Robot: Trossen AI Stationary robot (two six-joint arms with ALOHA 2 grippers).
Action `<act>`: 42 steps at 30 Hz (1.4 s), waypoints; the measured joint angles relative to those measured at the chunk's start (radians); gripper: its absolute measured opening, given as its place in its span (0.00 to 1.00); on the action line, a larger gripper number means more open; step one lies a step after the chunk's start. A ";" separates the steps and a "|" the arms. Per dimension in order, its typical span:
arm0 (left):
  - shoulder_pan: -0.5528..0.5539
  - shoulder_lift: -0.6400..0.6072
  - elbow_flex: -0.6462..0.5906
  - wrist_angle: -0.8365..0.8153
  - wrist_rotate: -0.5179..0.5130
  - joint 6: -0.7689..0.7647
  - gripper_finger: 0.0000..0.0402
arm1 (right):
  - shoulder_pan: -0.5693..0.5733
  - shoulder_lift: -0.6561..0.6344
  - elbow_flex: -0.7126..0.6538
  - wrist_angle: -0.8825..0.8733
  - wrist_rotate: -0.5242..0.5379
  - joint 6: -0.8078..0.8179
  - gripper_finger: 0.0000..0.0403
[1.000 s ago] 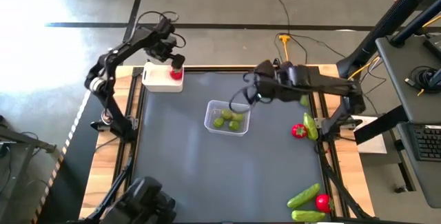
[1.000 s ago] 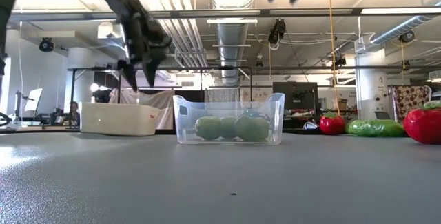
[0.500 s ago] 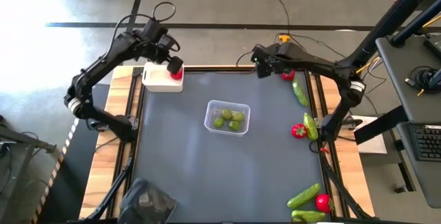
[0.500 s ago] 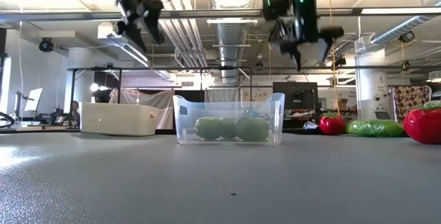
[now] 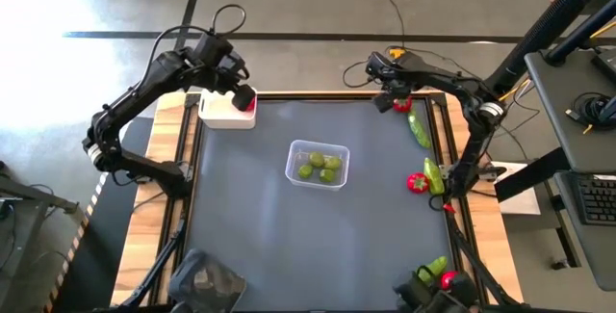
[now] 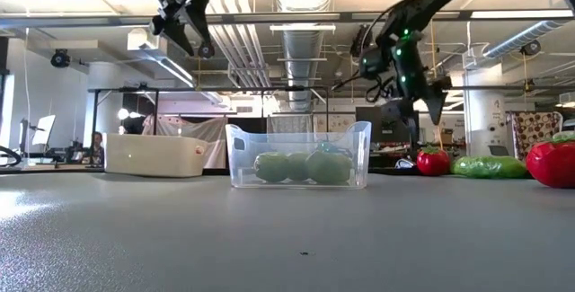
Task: Sort produce into baskets
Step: Put the top right tomato into the white bin
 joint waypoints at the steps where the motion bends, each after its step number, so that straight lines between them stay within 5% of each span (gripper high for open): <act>1: 0.000 0.003 0.000 -0.001 0.000 -0.006 0.86 | -0.008 0.015 0.004 0.001 -0.001 -0.016 0.92; 22: 0.000 -0.006 0.000 -0.053 -0.002 -0.027 0.86 | -0.129 0.252 0.011 0.095 -0.096 -0.010 0.96; 32: 0.000 -0.081 0.000 -0.035 -0.002 -0.009 0.86 | -0.129 0.216 0.008 0.101 -0.098 0.021 0.72; 38: -0.017 -0.163 0.000 -0.018 -0.001 0.033 0.86 | -0.036 0.122 0.028 0.107 -0.311 0.134 0.72; 42: -0.045 -0.206 0.000 0.047 0.022 0.049 0.86 | 0.113 0.113 0.094 0.115 -0.342 0.189 0.72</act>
